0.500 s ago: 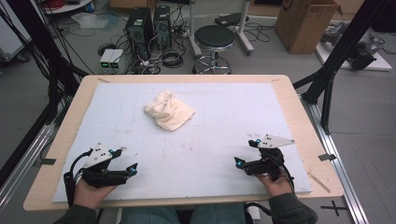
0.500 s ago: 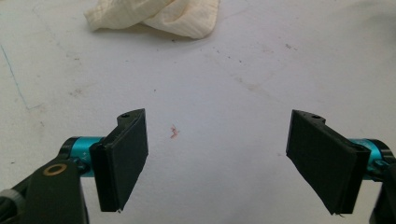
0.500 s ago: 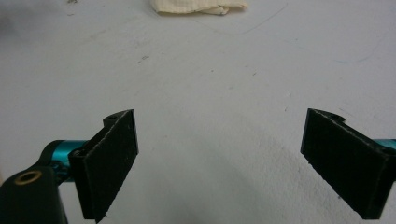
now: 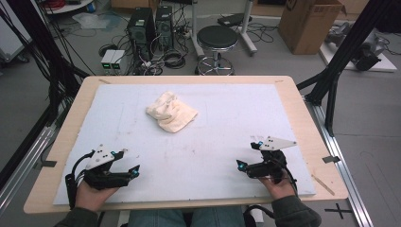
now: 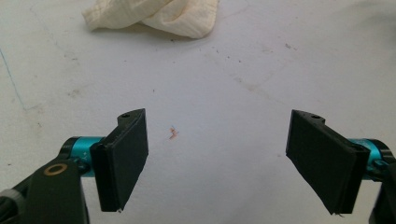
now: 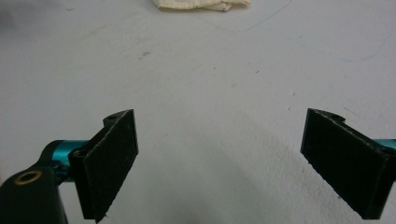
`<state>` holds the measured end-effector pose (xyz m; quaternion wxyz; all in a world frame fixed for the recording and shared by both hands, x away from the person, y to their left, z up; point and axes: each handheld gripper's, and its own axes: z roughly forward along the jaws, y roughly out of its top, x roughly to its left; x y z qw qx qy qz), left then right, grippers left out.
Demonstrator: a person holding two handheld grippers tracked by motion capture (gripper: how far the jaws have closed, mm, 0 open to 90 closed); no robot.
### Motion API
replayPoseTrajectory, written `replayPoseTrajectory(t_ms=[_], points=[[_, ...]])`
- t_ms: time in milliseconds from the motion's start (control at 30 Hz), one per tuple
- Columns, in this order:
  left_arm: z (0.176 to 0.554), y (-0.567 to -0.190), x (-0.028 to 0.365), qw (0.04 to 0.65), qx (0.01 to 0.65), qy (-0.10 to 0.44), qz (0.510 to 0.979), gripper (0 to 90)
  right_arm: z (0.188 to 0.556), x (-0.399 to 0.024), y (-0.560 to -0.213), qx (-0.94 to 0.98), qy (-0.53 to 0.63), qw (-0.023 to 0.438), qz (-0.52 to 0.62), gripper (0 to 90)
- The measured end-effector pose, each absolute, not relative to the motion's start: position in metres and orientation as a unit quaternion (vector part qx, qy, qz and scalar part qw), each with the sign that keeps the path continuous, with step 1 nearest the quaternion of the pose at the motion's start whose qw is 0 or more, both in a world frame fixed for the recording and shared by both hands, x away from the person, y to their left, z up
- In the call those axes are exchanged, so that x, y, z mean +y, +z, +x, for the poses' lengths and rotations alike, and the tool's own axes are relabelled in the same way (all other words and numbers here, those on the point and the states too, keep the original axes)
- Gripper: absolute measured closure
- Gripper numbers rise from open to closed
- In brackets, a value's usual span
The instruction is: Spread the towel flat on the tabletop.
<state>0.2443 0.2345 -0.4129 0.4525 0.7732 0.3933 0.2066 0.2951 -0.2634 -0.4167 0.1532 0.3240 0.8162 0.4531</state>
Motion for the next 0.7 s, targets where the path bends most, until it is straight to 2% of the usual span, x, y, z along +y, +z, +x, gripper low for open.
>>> replayPoseTrajectory(t_ms=[700], points=[[0.2528, -0.4098, 0.2276, 0.459, 0.39, 0.2, 0.773, 21.4, 0.2923, -0.2621, -0.4143, 0.816, 0.455, 0.159, 0.319, 10.3]])
